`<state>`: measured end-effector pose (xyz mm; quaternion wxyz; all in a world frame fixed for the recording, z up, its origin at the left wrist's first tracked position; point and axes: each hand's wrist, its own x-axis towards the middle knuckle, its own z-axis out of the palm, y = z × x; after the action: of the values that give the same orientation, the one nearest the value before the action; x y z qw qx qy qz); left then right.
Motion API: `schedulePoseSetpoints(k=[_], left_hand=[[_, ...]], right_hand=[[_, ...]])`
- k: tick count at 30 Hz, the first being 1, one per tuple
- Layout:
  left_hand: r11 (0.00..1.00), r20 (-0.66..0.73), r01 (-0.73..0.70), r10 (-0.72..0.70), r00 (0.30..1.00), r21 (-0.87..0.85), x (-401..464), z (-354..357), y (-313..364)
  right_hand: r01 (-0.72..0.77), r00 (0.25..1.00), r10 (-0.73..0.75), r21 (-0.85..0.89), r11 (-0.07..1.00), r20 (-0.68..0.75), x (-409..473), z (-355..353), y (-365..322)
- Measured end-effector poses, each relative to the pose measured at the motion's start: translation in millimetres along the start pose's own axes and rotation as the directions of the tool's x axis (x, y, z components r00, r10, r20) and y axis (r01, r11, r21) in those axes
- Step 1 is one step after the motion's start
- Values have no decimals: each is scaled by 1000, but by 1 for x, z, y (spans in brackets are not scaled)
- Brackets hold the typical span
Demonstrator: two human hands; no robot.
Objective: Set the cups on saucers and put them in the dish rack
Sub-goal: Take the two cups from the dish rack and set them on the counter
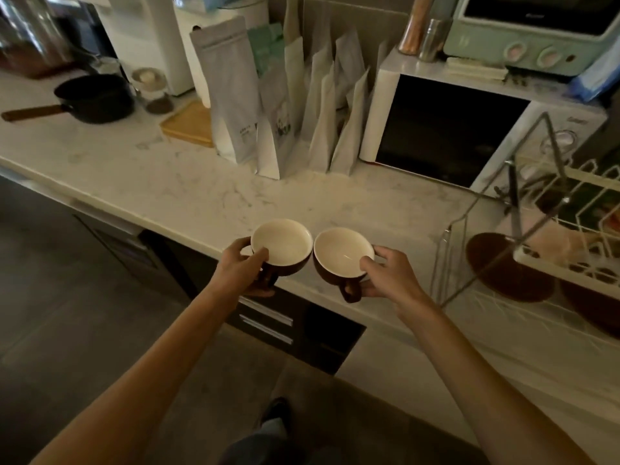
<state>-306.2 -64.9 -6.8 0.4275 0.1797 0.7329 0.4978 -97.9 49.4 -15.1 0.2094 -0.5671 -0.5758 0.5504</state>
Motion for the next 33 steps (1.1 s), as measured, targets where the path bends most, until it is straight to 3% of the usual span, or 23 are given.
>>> schedulePoseSetpoints(k=[15,33], left_hand=[[986,-76,95,-106,991,-136,139,-48,28],[969,-112,144,-169,979,-202,202,-79,33]], right_hand=[[-48,993,49,15,999,-110,123,109,-47],[-46,986,41,-25,999,-159,189,163,-58]])
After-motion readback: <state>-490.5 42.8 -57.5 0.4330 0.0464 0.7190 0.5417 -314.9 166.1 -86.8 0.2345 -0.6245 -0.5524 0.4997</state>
